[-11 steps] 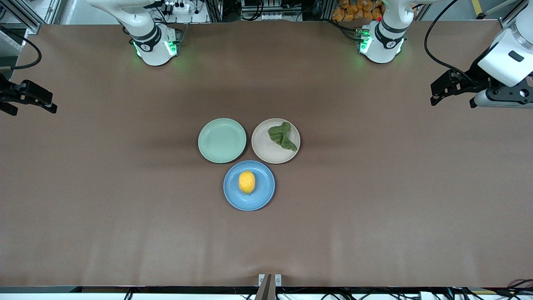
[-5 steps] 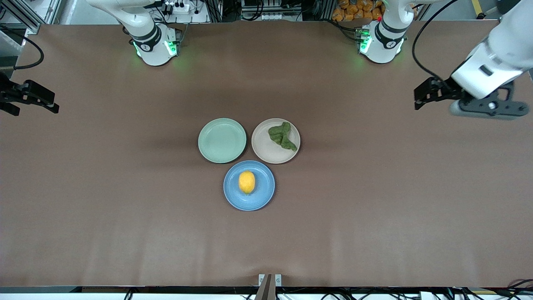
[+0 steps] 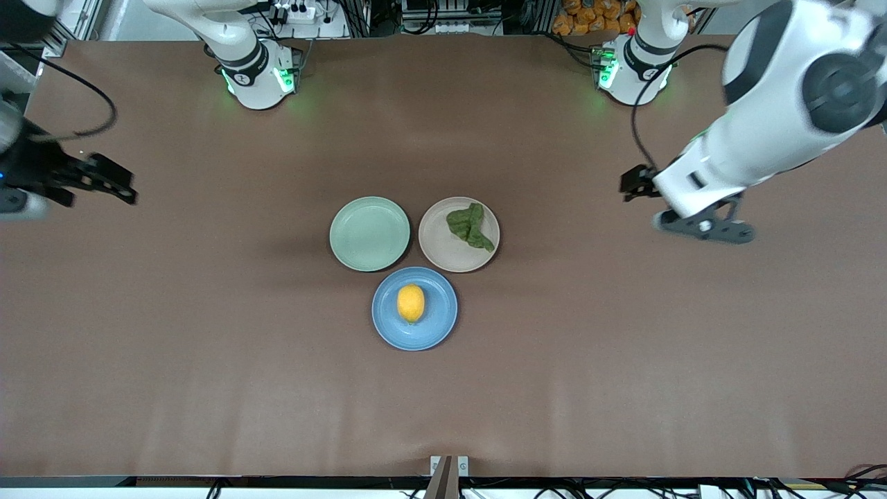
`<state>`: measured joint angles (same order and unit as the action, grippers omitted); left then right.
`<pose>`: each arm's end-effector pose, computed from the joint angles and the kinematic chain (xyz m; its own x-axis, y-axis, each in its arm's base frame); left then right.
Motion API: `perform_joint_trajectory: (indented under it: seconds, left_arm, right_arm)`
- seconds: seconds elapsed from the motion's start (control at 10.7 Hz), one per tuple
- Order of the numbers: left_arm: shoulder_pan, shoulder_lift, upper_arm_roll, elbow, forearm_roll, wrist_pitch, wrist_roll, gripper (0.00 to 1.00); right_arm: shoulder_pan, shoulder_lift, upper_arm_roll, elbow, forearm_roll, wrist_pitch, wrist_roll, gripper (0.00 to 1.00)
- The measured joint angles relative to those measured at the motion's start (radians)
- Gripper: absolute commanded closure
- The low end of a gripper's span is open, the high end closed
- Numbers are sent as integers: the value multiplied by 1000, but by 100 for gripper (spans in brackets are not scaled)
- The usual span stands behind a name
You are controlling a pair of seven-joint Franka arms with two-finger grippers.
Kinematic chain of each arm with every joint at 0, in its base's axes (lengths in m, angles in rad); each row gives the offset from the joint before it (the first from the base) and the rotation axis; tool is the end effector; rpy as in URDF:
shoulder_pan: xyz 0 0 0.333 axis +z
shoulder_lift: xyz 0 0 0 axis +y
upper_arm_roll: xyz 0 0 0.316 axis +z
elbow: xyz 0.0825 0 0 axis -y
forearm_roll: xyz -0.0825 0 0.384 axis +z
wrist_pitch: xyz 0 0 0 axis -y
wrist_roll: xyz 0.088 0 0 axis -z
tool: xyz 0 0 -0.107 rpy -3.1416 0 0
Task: Pick lemon and lettuce from blue and beige plates
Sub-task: 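Reach the right gripper to the lemon while the left gripper reaches the lettuce, then close the right gripper on the lemon while the left gripper grasps the lettuce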
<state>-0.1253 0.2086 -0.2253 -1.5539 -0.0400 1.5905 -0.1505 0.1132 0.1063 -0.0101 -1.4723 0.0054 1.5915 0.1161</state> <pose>0.5718 -0.2016 0.5156 0.9645 -0.1960 -0.1769 -0.1883 -0.9803 0.0596 0.5863 0.0616 0.6121 0.9998 -0.0130 0.0123 -0.0130 -0.9999 -0.0058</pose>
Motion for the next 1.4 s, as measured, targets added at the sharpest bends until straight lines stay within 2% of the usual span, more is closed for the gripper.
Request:
perform_joint_trajectory:
  seconds: [0.37, 0.65, 1.12, 1.4]
  left_arm:
    - [-125, 124, -4, 0, 0, 66, -134, 0]
    - [-196, 216, -3, -2, 8, 150, -275, 0]
    - [-321, 378, -2, 0, 35, 313, -469, 0]
    - [-367, 417, 1, 2, 35, 362, -527, 0]
  right_arm:
    - [78, 163, 110, -14, 0, 217, 286, 0]
    - [124, 332, 199, -16, -2, 424, 509, 0]
    - [254, 603, 222, -15, -30, 747, 686, 0]
    - [301, 673, 222, -10, -111, 813, 788, 0]
